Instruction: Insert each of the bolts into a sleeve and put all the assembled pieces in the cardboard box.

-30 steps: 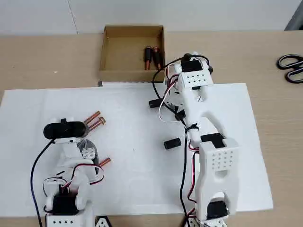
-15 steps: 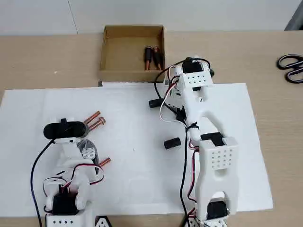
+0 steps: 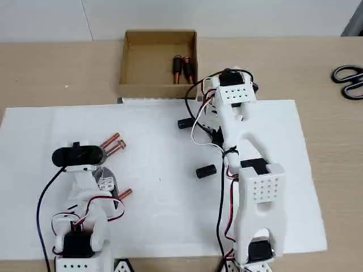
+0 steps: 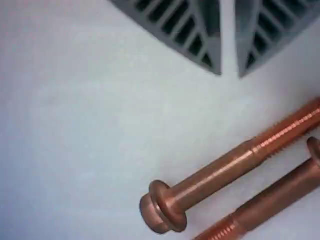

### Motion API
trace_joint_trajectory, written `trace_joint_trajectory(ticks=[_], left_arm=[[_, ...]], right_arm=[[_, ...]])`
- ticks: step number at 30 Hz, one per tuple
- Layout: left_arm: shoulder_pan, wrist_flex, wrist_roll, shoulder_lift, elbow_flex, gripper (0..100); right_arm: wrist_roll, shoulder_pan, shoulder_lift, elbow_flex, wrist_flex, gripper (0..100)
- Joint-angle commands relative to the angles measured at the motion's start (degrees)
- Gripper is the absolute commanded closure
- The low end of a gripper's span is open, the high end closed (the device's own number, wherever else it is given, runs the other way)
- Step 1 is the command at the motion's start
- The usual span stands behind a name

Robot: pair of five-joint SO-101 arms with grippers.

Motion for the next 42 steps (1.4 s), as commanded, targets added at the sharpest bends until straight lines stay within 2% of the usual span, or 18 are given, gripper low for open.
trace_joint_trajectory(ticks=[1, 9, 14, 20, 23, 25, 32, 37, 42], left_arm=[[0.0, 0.26, 0.26, -0.44, -0.4, 99], [0.0, 0.26, 0.26, -0.44, -0.4, 99], [0.0, 0.18, 0.26, -0.44, -0.4, 99], [-0.35, -2.11, 0.7, -0.44, -1.36, 99], [-0.44, -4.75, 5.63, -0.44, -5.41, 99], [-0.35, -6.77, 8.35, -0.35, -8.92, 99], [0.0, -9.41, 8.53, 0.09, -15.34, 99], [0.09, -8.88, 3.25, 0.88, -18.59, 99], [0.09, -8.79, -1.05, 12.57, -28.62, 99]], right_arm=[[1.93, 0.04, -7.16, -2.29, 1.54, 99.5], [2.29, 0.04, -12.97, -2.2, 1.71, 99.5], [5.36, 0.04, -13.76, -1.32, 2.07, 99.6], [10.73, -0.13, -16.75, 5.01, 2.07, 99.6], [13.36, 0.22, -20.79, 8.44, 1.98, 99.6], [13.8, 0.57, -23.69, 11.87, 1.71, 99.6], [13.8, 4.09, -31.16, 26.64, 1.1, 99.6], [14.24, 6.37, -35.65, 35.16, -1.71, 99.6], [21.36, 6.11, -41.36, 42.64, -2.59, 99.6]])
